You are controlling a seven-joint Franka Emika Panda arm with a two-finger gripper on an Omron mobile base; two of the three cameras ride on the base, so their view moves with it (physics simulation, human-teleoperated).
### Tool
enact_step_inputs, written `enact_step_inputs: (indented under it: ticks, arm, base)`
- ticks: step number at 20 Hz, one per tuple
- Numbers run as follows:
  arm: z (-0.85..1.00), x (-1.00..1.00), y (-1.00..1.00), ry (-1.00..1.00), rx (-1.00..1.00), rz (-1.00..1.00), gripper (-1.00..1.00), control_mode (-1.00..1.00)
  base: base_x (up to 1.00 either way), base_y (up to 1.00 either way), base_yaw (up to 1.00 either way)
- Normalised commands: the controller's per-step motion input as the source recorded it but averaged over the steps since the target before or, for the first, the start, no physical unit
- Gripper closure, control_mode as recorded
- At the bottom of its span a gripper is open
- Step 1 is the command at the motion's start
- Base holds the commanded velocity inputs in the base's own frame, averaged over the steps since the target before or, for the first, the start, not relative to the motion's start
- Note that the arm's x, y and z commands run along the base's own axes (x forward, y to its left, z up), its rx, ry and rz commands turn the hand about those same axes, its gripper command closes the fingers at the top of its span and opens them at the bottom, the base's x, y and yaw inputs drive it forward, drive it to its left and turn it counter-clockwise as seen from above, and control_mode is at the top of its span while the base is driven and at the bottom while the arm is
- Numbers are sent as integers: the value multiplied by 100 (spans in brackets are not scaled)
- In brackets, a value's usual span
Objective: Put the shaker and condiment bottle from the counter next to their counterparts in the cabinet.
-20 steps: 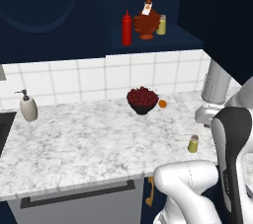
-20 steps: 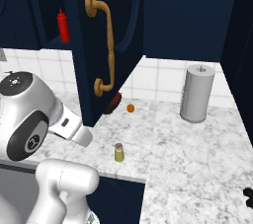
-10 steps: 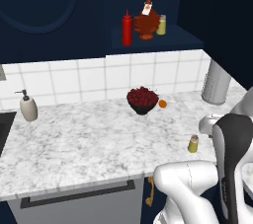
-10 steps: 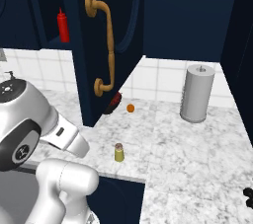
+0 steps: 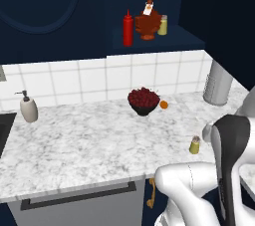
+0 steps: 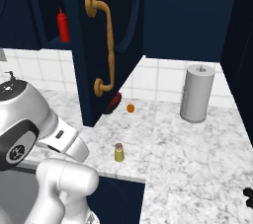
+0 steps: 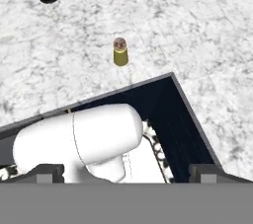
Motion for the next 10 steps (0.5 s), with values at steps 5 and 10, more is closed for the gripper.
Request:
enact_step_inputs:
  ticks: [5, 10]
  arm:
    - [0, 99, 0, -10, 0, -7, -100, -100]
    - [0, 25, 0, -6, 0, -2, -100, -100]
  base:
    - [0, 0, 0]
    - [0, 0, 0]
